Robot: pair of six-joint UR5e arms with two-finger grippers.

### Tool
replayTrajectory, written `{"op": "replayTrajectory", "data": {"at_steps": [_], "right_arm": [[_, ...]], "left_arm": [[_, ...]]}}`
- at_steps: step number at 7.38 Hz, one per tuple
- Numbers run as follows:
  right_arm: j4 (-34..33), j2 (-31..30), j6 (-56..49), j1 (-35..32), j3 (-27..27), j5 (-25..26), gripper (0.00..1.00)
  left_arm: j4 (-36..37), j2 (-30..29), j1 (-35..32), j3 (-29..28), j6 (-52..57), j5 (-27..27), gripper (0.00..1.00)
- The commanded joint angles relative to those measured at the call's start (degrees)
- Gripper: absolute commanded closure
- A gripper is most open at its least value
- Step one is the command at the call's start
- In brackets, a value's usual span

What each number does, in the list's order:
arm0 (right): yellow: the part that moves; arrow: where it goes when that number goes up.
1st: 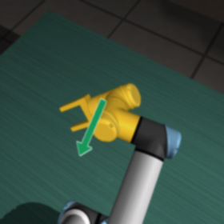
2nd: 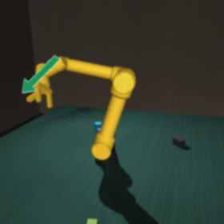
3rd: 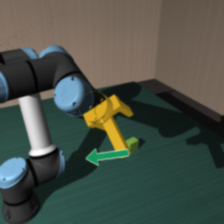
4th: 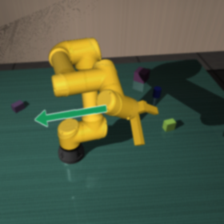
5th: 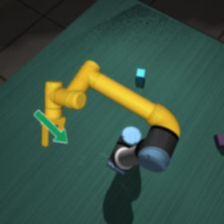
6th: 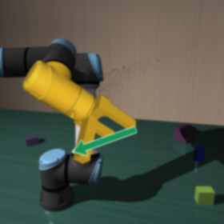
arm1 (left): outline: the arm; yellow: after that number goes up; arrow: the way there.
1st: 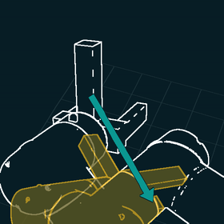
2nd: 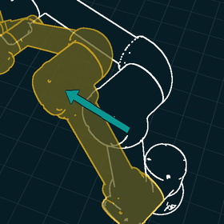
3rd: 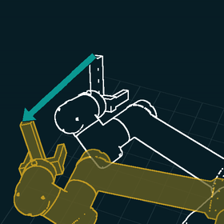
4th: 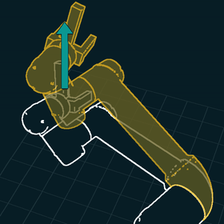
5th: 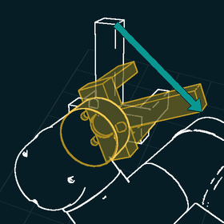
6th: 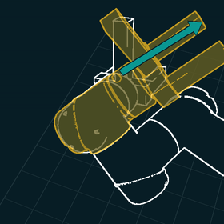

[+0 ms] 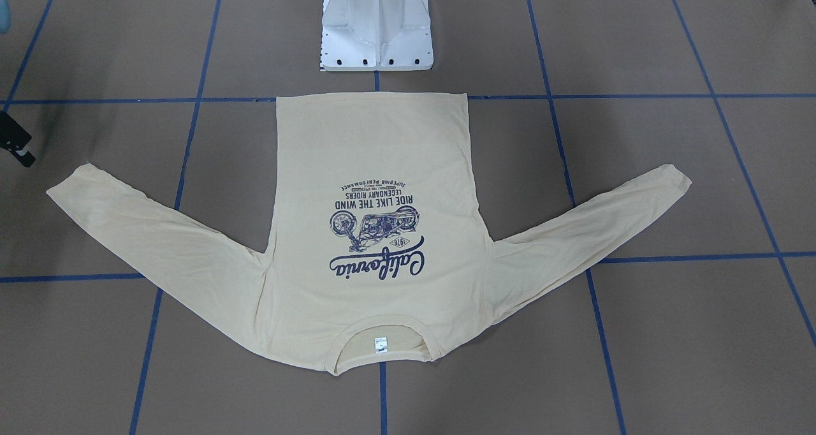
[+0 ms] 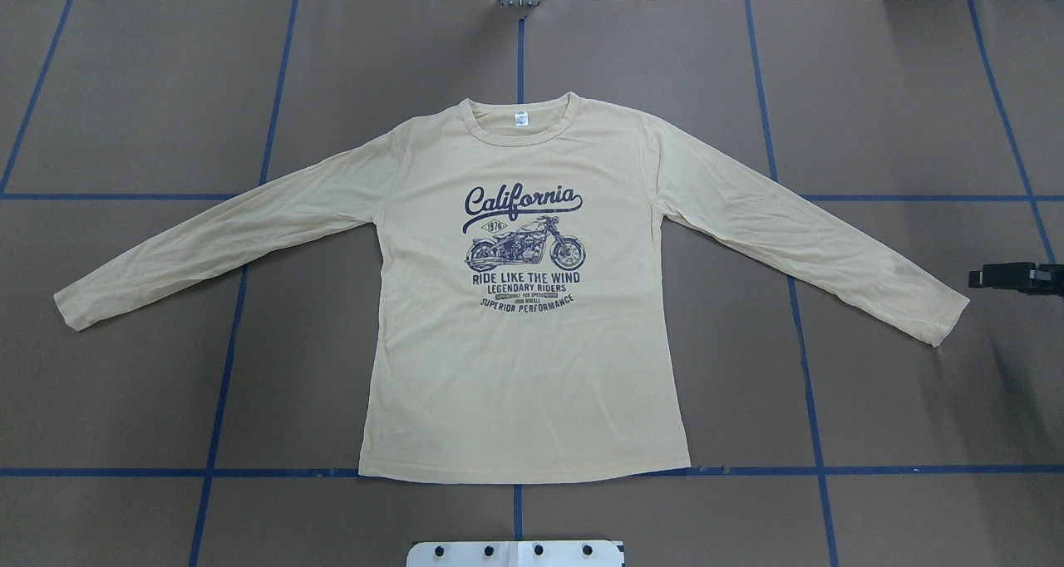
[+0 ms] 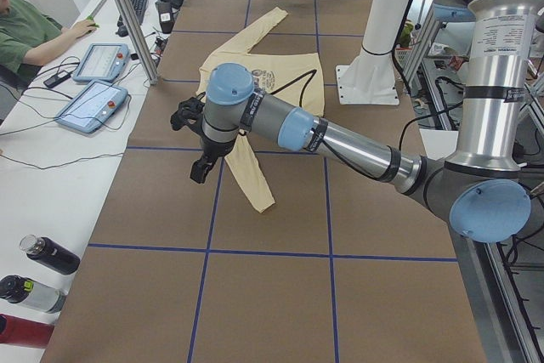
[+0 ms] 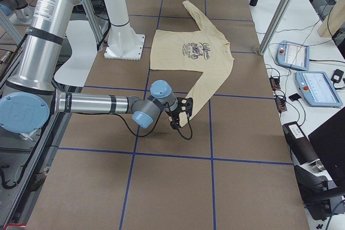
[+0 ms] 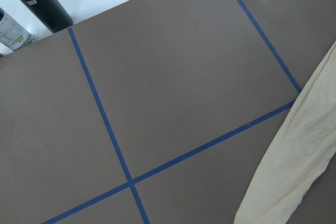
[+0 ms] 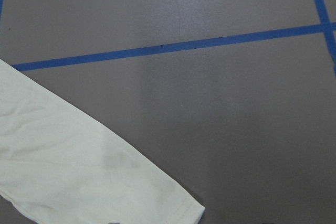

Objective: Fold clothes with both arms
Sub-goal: 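Move the right gripper to the cuff of the sleeve nearest it and grasp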

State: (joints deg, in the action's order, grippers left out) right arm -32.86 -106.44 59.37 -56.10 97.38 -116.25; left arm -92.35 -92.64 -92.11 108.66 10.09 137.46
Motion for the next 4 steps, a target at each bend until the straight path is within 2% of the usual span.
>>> {"op": "replayTrajectory", "data": {"at_steps": [1, 4], "right_arm": [[3.15, 3.34, 2.85, 2.83, -5.17, 2.06, 0.42], [3.15, 2.73, 3.03, 4.94, -6.76, 5.4, 0.5]], "left_arm": [[0.07, 0.0, 0.0, -0.03, 0.02, 0.0, 0.0], [0.07, 0.0, 0.0, -0.03, 0.11, 0.0, 0.0]]}}
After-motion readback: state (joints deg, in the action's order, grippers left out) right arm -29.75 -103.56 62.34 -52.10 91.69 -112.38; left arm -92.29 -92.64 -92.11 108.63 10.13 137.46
